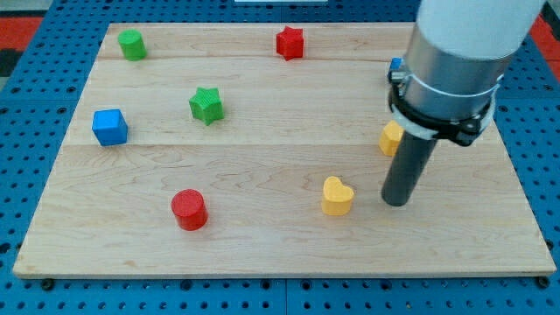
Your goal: Push the yellow heart towards the green star
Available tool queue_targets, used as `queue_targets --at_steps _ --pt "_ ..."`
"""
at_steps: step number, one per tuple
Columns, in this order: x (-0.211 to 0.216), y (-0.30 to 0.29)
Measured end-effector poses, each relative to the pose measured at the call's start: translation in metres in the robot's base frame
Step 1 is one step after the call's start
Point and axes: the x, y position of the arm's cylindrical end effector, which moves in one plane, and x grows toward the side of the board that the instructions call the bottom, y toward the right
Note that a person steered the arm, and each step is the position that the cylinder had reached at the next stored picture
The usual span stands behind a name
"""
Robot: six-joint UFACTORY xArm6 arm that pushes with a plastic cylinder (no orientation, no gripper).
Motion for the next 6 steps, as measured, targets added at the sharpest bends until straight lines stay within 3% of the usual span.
queue_targets --at_steps 1,3,6 --pt "0.023 -0.012" --pt "0.007 -0.102" --pt "-0.007 -0.033"
